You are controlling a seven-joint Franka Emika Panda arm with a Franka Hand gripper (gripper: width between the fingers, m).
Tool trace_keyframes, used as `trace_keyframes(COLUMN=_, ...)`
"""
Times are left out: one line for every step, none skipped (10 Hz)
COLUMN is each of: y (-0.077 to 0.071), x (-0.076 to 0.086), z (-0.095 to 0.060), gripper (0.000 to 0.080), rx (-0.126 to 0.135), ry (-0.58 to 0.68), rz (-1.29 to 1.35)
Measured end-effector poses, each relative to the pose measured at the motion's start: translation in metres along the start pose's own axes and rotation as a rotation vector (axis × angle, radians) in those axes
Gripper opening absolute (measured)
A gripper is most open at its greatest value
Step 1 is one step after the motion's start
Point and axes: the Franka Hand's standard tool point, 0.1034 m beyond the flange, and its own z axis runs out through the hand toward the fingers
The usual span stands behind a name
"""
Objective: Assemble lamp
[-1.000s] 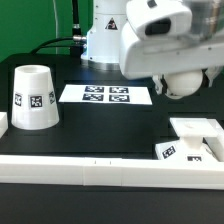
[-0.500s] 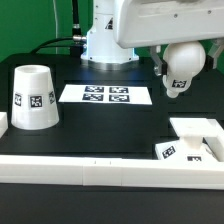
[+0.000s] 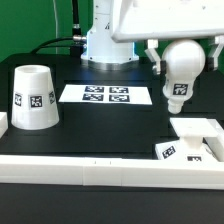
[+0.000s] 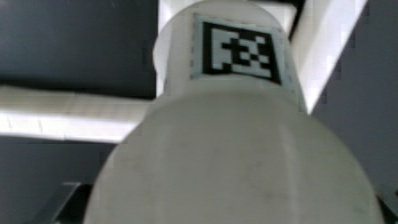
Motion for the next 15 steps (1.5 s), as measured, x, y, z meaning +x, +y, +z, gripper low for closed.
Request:
trace_keyframes(y=-0.002, x=0.005, z=-0.005, gripper=0.0576, rx=0.005, ry=-0.014, rz=-0.002)
trace_keyframes(y=-0.003, x=0.015, z=-0.011, gripper=0.0576, rx=0.009, ry=-0.02, rz=-0.003)
trace_keyframes(y=-0.004, x=0.024, z=-0.015, gripper=0.0576, rx=0.011, ry=-0.014, rz=-0.002)
trace_keyframes(y=-0.003, x=0.021, z=-0.013, gripper=0.0576, rx=0.01, ry=-0.015, rz=-0.002)
trace_keyframes(y=-0.003, x=0.02, z=-0.012, gripper=0.0576, rx=0.008, ry=-0.003, rz=-0.001)
trace_keyframes(y=-0.003, x=0.019, z=-0.011, gripper=0.0576, rx=0.008, ry=-0.005, rz=-0.001)
trace_keyframes(y=-0.003, x=0.02, z=-0.011, gripper=0.0576, rx=0.008, ry=-0.002, rz=-0.002)
trace_keyframes(y=-0.004, x=0.03, z=-0.014, gripper=0.0576, rx=-0.004, ry=0.088, rz=-0.016)
trace_keyframes(y=-0.003, x=0.035, z=-0.014, gripper=0.0576, rx=-0.014, ry=0.144, rz=-0.034)
trace_keyframes(y=-0.004, x=0.038, z=-0.014, gripper=0.0576, rx=-0.013, ry=0.147, rz=-0.04)
trace_keyframes(y=-0.004, x=0.04, z=-0.014, gripper=0.0576, rx=-0.014, ry=0.15, rz=-0.054)
trace_keyframes(y=-0.004, x=0.039, z=-0.013, gripper=0.0576, rx=-0.014, ry=0.148, rz=-0.053)
trace_keyframes(y=-0.004, x=0.039, z=-0.013, gripper=0.0576, rx=-0.014, ry=0.148, rz=-0.053)
trace_keyframes(y=-0.004, x=0.039, z=-0.013, gripper=0.0576, rx=-0.014, ry=0.148, rz=-0.053)
trace_keyframes(y=-0.005, x=0.038, z=-0.012, gripper=0.0576, rx=-0.013, ry=0.147, rz=-0.055)
